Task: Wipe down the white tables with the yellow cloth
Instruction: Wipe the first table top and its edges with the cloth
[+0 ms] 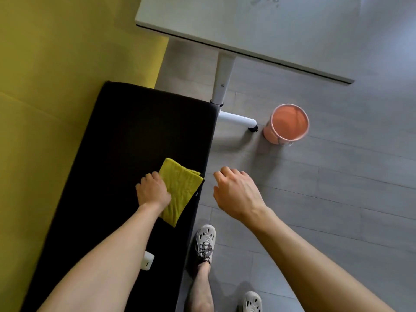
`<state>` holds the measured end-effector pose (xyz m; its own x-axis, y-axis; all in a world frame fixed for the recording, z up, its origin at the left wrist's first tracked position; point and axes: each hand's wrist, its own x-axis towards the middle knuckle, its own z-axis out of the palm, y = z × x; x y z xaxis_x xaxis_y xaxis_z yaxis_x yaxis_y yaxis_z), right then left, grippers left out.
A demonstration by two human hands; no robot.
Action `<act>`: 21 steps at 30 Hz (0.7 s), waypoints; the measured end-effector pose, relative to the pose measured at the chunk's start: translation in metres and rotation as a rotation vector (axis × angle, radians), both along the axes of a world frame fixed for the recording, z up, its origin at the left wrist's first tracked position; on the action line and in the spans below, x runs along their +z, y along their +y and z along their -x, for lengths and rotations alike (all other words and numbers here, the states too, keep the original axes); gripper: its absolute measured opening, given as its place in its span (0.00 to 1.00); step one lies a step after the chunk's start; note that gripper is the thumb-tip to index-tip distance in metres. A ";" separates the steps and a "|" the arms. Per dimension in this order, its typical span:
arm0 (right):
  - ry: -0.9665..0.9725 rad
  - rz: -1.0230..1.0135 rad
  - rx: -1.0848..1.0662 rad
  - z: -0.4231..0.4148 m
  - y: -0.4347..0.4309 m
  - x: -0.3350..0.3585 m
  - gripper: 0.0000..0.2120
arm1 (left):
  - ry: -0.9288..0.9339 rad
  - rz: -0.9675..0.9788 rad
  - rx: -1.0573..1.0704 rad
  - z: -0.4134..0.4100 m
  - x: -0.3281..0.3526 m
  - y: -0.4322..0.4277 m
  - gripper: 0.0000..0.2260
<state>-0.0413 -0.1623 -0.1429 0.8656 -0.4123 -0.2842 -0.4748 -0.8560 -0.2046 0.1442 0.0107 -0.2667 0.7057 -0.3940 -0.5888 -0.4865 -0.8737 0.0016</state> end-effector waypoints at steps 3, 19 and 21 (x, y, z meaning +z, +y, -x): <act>-0.001 -0.010 0.024 -0.011 -0.002 0.003 0.05 | 0.074 0.051 0.027 -0.001 0.005 -0.001 0.16; 0.059 -0.326 0.080 0.016 -0.123 0.156 0.05 | 0.336 0.292 -0.554 0.016 0.291 -0.157 0.10; -0.031 -0.320 0.028 0.019 -0.153 0.179 0.06 | 0.278 0.306 -0.568 0.006 0.317 -0.190 0.11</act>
<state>-0.0607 -0.3152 0.0356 0.8855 -0.2821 -0.3693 -0.4416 -0.7583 -0.4796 0.1383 -0.1793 0.0503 0.1811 -0.8340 -0.5212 -0.8133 -0.4250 0.3974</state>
